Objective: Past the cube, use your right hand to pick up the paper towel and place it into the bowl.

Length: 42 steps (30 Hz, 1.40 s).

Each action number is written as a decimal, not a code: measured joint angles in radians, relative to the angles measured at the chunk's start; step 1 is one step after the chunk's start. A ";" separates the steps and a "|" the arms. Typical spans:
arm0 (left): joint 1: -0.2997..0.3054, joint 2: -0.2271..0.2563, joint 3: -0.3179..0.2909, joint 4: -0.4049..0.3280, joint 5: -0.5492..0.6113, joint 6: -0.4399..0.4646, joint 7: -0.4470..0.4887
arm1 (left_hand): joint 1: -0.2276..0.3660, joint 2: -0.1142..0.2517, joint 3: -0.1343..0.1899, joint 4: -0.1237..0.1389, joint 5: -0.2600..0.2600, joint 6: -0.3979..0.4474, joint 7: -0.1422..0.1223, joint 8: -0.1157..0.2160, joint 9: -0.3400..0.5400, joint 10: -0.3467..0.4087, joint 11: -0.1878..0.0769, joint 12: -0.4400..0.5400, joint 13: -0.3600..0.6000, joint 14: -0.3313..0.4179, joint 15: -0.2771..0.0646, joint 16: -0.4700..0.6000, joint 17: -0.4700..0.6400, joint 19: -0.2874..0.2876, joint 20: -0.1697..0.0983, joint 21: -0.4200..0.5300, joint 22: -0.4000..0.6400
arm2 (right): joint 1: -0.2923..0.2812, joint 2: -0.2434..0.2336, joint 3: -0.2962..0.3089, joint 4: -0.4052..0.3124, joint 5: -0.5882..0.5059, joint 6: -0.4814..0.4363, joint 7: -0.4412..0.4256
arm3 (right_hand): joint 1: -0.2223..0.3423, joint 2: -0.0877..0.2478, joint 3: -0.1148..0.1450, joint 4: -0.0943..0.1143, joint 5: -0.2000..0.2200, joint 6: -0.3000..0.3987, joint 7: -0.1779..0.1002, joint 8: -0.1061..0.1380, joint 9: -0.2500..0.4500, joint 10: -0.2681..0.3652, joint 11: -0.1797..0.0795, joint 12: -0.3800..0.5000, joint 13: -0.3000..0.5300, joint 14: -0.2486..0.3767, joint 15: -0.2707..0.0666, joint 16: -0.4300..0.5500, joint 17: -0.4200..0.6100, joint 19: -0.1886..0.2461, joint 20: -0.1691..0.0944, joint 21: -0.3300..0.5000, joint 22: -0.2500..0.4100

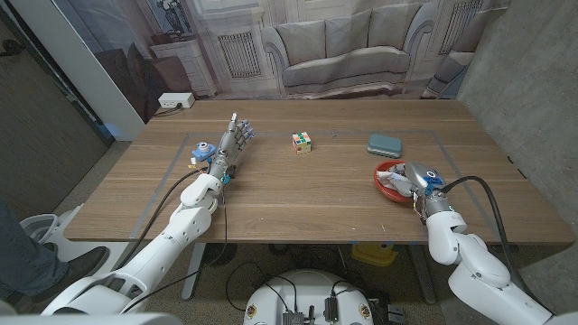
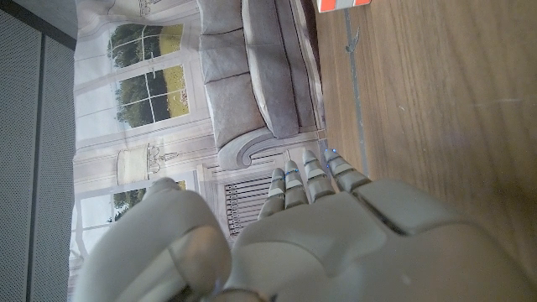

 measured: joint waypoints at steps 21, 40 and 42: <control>0.001 -0.002 -0.001 0.011 -0.003 -0.001 -0.007 | 0.000 0.000 0.000 0.000 0.000 0.005 0.006 0.000 0.000 0.000 0.000 0.000 0.000 0.000 0.000 0.000 0.000 -0.005 0.005 0.000 0.005 | -0.016 -0.009 0.017 -0.024 0.006 -0.003 0.015 | -0.110 -0.036 -0.031 0.025 0.012 -0.166 -0.006 -0.015 -0.003 -0.187 0.014 -0.031 0.001 -0.182 0.056 -0.012 0.007 -0.071 0.006 -0.084 -0.005; -0.008 -0.006 -0.001 0.027 -0.006 -0.001 -0.016 | 0.000 0.000 -0.004 0.004 0.000 0.005 0.005 0.000 0.000 0.000 0.000 0.000 0.000 0.000 0.000 0.000 0.000 -0.005 0.005 0.000 0.005 | -0.039 -0.005 0.049 -0.046 0.032 0.019 0.020 | -0.268 -0.081 -0.097 0.081 0.050 -0.367 -0.012 -0.019 -0.007 -0.326 0.057 -0.031 -0.010 -0.285 0.078 -0.012 0.005 -0.107 0.011 -0.155 -0.009; -0.008 -0.006 -0.001 0.027 -0.006 -0.001 -0.016 | 0.000 0.000 -0.004 0.004 0.000 0.009 0.001 0.000 0.000 0.000 0.000 0.000 0.000 0.000 0.000 0.000 0.000 -0.005 0.005 0.000 0.005 | -0.041 -0.004 0.054 -0.047 0.037 0.023 0.021 | -0.283 -0.084 -0.104 0.088 0.050 -0.372 -0.007 -0.019 -0.007 -0.333 0.056 -0.031 -0.012 -0.290 0.080 -0.012 0.005 -0.107 0.011 -0.156 -0.009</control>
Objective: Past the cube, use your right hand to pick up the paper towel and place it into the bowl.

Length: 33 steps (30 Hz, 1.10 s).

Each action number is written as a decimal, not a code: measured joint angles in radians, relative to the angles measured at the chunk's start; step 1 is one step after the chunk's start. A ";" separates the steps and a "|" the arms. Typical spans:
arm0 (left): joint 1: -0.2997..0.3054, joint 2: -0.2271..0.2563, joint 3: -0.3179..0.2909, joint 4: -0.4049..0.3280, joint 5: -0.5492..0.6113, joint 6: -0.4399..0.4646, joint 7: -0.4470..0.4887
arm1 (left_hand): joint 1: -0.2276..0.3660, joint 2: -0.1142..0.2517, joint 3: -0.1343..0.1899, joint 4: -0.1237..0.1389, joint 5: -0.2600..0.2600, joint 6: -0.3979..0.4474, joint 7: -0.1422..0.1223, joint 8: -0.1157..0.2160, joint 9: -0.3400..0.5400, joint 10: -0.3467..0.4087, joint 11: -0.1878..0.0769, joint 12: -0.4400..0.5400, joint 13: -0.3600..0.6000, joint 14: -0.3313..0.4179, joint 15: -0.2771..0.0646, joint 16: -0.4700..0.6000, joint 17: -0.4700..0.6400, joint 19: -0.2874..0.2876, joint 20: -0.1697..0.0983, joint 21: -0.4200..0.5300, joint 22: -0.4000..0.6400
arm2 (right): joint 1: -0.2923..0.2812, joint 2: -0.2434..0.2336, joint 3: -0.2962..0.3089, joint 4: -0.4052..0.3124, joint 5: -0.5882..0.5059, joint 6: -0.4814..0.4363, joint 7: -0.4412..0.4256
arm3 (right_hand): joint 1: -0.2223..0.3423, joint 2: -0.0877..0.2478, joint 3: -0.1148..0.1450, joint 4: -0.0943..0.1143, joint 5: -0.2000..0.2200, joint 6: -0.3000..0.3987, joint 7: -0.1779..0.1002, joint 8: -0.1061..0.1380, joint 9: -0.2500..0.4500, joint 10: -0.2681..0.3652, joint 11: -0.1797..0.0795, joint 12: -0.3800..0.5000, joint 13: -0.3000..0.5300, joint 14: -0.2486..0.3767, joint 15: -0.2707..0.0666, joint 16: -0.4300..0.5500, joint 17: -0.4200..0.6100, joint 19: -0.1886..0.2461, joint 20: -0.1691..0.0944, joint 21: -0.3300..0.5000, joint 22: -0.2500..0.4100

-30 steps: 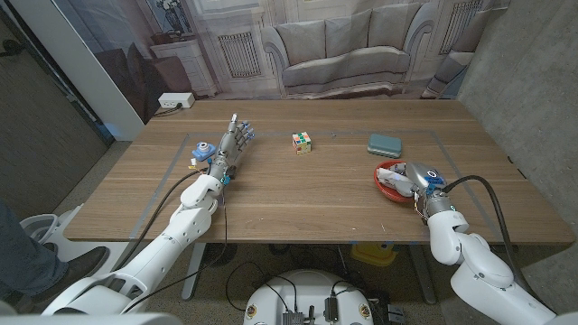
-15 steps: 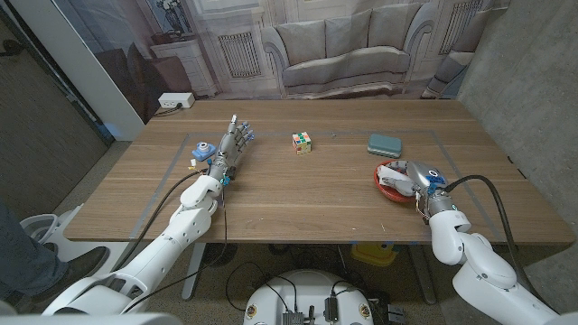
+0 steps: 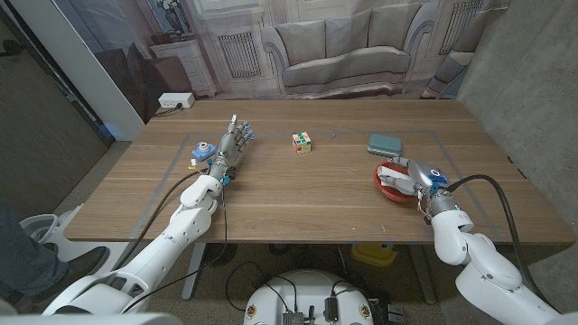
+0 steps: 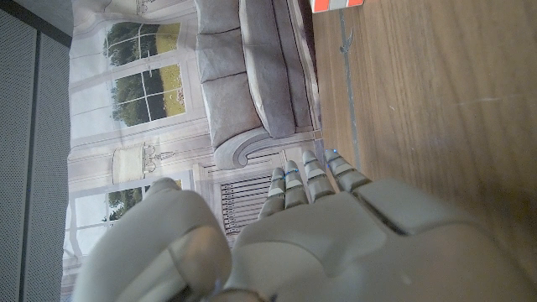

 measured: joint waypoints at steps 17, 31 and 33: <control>0.000 0.006 -0.005 -0.003 -0.003 0.000 -0.005 | 0.000 0.000 -0.004 -0.004 0.000 0.001 -0.002 0.000 0.000 0.006 -0.006 0.000 0.000 0.000 0.000 0.000 0.000 0.000 0.000 0.000 0.000 | -0.008 0.015 0.026 0.003 0.048 0.056 -0.002 | -0.135 -0.052 -0.069 0.055 0.055 -0.124 0.006 0.000 -0.009 -0.097 0.025 0.000 0.000 -0.079 0.007 -0.009 -0.009 -0.026 0.000 -0.063 0.003; -0.011 0.004 -0.007 0.017 -0.009 0.000 -0.023 | 0.000 0.000 -0.004 -0.004 -0.008 0.007 0.000 0.000 0.000 0.005 -0.005 0.000 0.000 0.000 0.000 0.000 0.000 0.000 0.000 0.000 0.000 | -0.012 0.027 0.026 -0.009 0.046 0.060 -0.007 | -0.148 -0.051 -0.087 0.065 0.109 -0.144 0.012 0.013 -0.014 -0.161 0.018 0.001 0.000 -0.229 0.021 -0.018 -0.014 -0.154 0.033 -0.154 0.003; -0.011 0.004 -0.007 0.017 -0.009 0.000 -0.026 | 0.000 0.000 -0.004 -0.004 -0.008 0.010 -0.003 0.000 0.000 0.005 -0.005 0.000 0.000 0.000 0.000 0.000 0.000 0.000 0.000 0.000 0.000 | -0.013 0.028 0.026 -0.011 0.046 0.060 -0.007 | -0.148 -0.052 -0.087 0.065 0.112 -0.144 0.012 0.013 -0.014 -0.163 0.016 0.004 0.000 -0.240 0.022 -0.018 -0.014 -0.176 0.039 -0.167 0.003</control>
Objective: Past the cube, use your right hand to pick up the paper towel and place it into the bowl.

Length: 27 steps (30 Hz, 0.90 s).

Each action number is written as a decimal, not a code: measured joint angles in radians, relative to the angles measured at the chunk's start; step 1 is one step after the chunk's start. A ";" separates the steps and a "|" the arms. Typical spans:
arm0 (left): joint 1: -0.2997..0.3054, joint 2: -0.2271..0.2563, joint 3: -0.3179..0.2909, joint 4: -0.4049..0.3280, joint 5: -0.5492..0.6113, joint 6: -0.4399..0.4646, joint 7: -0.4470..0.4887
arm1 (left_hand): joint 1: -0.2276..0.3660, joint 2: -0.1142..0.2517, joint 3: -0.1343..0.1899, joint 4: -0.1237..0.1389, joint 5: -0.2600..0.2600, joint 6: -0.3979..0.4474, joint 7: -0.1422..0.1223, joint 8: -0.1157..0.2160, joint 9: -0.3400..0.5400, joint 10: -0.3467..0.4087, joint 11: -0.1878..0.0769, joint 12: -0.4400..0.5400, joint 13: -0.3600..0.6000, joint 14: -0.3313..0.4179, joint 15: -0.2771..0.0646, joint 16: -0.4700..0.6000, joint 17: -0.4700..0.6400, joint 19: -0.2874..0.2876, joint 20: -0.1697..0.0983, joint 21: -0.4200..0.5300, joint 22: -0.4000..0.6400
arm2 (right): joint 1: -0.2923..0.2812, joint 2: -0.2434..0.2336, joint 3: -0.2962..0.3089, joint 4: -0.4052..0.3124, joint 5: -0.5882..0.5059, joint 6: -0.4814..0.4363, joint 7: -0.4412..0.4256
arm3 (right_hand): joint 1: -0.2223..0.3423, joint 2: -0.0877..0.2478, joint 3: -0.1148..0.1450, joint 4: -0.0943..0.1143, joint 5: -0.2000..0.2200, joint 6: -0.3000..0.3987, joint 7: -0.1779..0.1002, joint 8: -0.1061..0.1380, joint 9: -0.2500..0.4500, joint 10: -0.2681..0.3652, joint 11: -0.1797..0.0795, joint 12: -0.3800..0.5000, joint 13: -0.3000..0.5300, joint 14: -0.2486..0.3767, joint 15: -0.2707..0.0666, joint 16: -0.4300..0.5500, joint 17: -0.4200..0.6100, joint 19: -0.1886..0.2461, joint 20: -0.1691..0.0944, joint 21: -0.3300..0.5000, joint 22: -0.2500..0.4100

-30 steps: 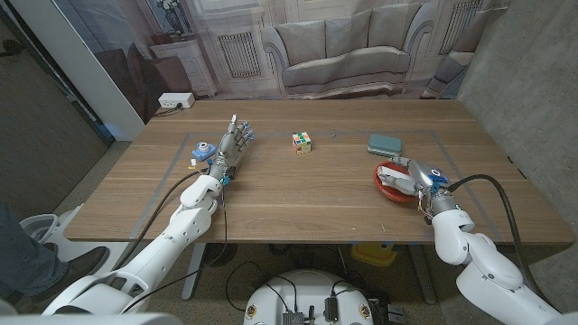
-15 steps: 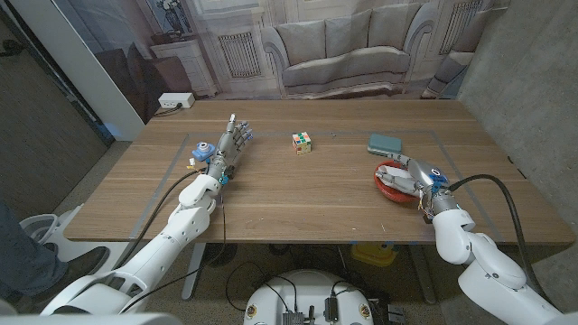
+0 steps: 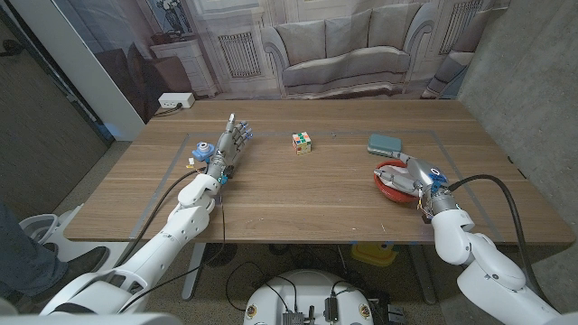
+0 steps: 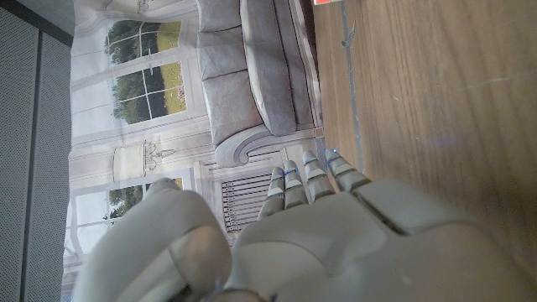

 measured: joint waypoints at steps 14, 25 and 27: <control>-0.011 -0.005 -0.003 0.023 -0.003 -0.001 -0.012 | 0.000 0.000 -0.003 0.003 0.000 0.004 0.004 0.000 0.000 0.000 0.000 0.000 0.000 0.000 0.000 0.000 0.000 0.000 0.000 0.000 0.000 | -0.001 0.006 -0.007 -0.015 -0.028 -0.007 -0.006 | -0.009 0.002 -0.008 0.000 0.019 0.004 0.004 0.004 -0.005 0.000 0.000 0.008 0.000 -0.048 0.001 0.000 0.000 -0.070 0.027 -0.048 -0.003; -0.012 -0.003 -0.004 0.026 -0.003 -0.004 -0.016 | 0.004 0.004 -0.006 0.000 0.000 0.003 0.004 0.000 0.000 0.004 0.004 0.000 0.000 0.000 0.000 0.000 0.000 0.000 0.000 0.000 0.000 | -0.001 0.008 -0.008 -0.032 -0.047 -0.001 -0.011 | -0.012 0.005 -0.012 0.004 0.027 0.013 0.005 0.004 -0.005 0.000 0.000 0.008 -0.005 -0.048 0.001 0.000 -0.005 -0.077 0.040 -0.055 -0.003; -0.012 -0.002 -0.004 0.025 -0.003 -0.004 -0.016 | 0.004 0.004 -0.006 0.000 0.000 0.003 0.004 0.000 0.000 0.004 0.004 0.000 0.000 0.000 0.000 0.000 0.000 0.000 0.000 0.000 0.000 | -0.001 0.008 -0.006 -0.037 -0.053 0.002 -0.014 | -0.011 0.004 -0.012 0.004 0.027 0.013 0.005 0.004 -0.005 0.000 0.000 0.008 -0.005 -0.048 0.001 0.004 -0.005 -0.077 0.040 -0.054 -0.003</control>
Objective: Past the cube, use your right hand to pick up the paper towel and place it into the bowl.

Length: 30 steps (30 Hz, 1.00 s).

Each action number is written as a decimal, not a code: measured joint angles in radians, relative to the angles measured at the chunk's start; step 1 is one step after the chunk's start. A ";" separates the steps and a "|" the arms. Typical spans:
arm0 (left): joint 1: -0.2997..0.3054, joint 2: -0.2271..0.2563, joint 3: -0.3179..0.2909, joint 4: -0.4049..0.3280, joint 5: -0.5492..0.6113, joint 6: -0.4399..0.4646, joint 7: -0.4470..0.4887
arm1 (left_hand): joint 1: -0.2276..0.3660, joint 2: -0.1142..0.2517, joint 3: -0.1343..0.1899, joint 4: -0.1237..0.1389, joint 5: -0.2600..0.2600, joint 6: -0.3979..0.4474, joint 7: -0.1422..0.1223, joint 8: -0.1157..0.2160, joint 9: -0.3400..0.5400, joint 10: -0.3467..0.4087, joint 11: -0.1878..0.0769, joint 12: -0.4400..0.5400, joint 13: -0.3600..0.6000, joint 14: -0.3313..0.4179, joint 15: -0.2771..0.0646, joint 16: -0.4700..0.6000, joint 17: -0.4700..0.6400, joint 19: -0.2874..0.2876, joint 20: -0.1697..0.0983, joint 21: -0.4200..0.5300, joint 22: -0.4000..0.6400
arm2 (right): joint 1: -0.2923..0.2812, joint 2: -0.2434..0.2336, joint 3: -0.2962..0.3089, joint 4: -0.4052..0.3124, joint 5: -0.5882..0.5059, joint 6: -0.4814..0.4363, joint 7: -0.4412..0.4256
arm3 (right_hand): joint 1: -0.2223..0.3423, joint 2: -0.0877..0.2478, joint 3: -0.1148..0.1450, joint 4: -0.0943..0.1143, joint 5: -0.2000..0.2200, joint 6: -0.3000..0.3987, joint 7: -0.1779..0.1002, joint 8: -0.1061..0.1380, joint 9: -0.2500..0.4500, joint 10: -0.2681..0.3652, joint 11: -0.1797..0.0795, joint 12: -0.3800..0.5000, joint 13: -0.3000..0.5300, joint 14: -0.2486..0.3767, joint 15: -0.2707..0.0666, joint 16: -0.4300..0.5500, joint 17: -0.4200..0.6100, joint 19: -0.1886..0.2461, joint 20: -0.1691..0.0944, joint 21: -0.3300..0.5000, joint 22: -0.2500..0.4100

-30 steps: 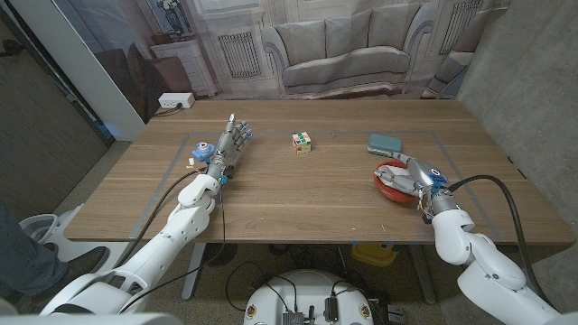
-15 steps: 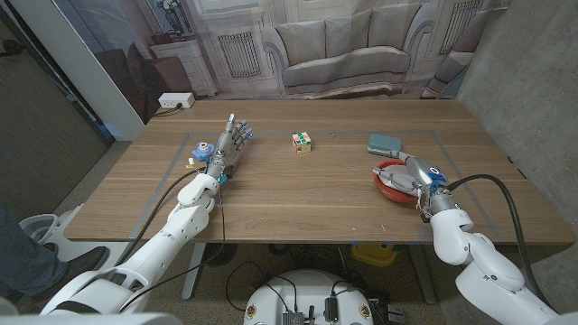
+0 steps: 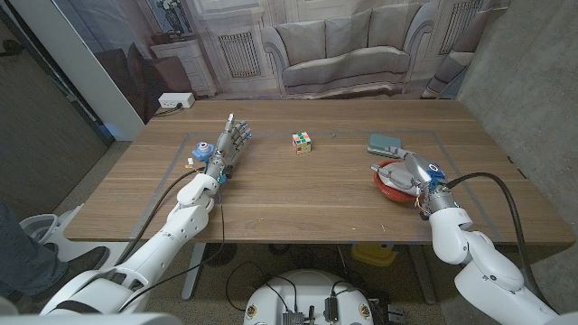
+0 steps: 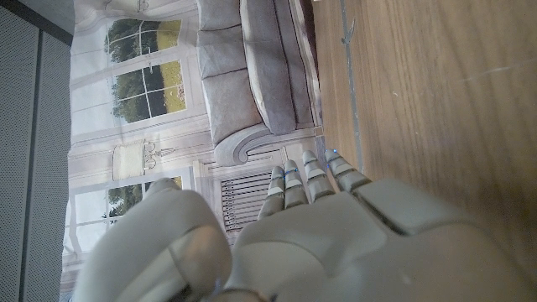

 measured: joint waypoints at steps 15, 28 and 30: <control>-0.003 0.002 0.002 -0.006 0.002 0.005 -0.004 | 0.000 0.000 -0.003 0.003 0.000 0.000 0.000 0.000 0.000 0.000 0.000 0.000 0.000 0.000 0.000 0.000 0.000 0.000 0.000 0.000 0.000 | -0.009 0.002 0.014 -0.031 -0.035 0.016 -0.008 | 0.000 0.000 0.000 0.000 0.008 0.000 0.000 0.007 0.000 -0.009 0.002 0.000 0.000 -0.005 0.005 0.005 0.000 0.006 0.006 -0.009 0.003; 0.001 0.011 0.006 -0.023 0.009 0.015 0.000 | -0.003 0.003 -0.005 0.000 0.000 0.000 0.000 0.000 0.000 0.000 0.000 0.000 0.000 0.000 0.000 0.000 0.000 0.000 0.000 0.000 0.000 | -0.015 0.011 0.036 -0.055 -0.051 0.043 -0.008 | -0.004 0.004 -0.004 0.004 0.015 0.012 0.002 0.007 0.000 -0.018 0.004 0.000 0.000 -0.005 0.005 0.006 0.000 0.006 0.005 -0.012 0.003; 0.002 0.012 0.007 -0.025 0.010 0.015 0.001 | -0.003 0.003 -0.005 0.000 0.000 0.000 0.000 0.000 0.000 0.000 0.000 0.000 0.000 0.000 0.000 0.000 0.000 0.000 0.000 0.000 0.000 | -0.017 0.013 0.038 -0.058 -0.051 0.043 -0.008 | -0.004 0.004 -0.004 0.004 0.015 0.013 0.002 0.007 0.000 -0.018 0.004 0.000 0.000 -0.005 0.005 0.006 0.000 0.006 0.005 -0.015 0.003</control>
